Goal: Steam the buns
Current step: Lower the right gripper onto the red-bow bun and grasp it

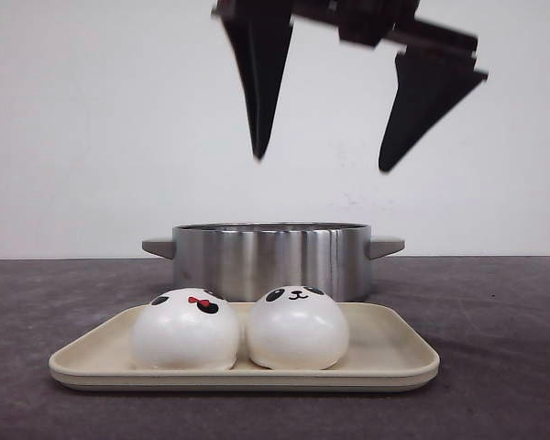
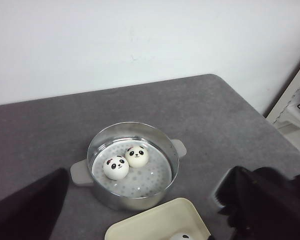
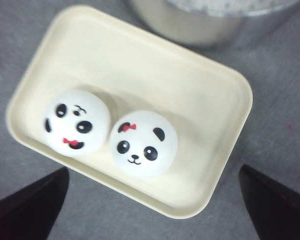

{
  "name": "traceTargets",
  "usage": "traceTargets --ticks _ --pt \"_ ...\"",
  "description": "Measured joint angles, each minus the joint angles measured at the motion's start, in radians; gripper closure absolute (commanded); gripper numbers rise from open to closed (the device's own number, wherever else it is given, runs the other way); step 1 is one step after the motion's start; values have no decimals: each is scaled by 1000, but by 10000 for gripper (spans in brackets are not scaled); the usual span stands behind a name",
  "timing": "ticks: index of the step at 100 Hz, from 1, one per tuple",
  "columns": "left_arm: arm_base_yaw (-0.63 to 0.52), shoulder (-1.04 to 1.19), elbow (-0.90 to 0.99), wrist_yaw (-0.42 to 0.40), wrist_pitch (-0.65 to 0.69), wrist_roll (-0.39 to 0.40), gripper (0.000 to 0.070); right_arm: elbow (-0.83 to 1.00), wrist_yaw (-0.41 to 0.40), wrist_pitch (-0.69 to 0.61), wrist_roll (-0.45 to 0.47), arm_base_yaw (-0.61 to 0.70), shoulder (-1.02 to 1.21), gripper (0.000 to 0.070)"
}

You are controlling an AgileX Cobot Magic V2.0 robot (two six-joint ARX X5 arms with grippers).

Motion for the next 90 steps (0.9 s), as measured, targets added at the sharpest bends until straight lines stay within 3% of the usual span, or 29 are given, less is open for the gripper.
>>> traceTargets --ticks 13,25,90 --pt "0 -3 0 0 -1 3 0 0 -32 0 5 0 69 87" --pt "0 1 0 0 -4 3 0 0 -78 2 6 0 130 87" --pt "0 1 0 0 -20 6 0 0 -91 86 6 -46 289 89"
